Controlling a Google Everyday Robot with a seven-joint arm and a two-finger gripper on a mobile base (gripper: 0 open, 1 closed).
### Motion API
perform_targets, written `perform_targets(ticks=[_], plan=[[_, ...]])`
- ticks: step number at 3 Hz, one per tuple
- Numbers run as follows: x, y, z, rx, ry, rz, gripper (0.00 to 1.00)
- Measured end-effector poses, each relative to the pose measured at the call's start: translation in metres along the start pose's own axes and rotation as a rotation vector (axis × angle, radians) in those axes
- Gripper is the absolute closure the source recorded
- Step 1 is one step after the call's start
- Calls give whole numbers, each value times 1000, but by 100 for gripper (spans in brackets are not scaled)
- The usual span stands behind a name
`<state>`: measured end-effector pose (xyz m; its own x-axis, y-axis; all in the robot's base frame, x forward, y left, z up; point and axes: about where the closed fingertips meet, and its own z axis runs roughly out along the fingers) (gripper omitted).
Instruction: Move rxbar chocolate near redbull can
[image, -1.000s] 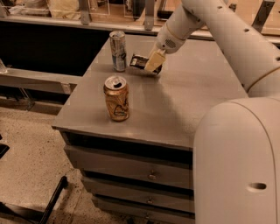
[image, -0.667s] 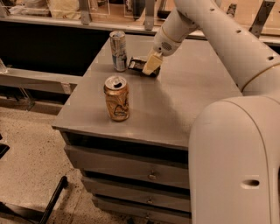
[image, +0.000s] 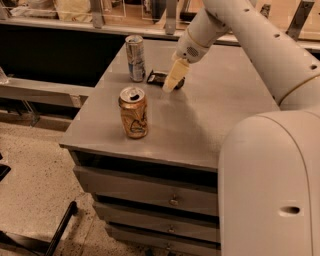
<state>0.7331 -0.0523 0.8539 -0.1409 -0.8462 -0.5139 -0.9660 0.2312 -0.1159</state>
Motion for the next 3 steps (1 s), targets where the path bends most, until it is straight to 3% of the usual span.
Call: perform_targets(ticks=[1, 2, 3], plan=[[-5, 2, -39, 53, -28, -46, 0], [3, 2, -103, 162, -89, -63, 0], [3, 2, -102, 161, -89, -63, 0]])
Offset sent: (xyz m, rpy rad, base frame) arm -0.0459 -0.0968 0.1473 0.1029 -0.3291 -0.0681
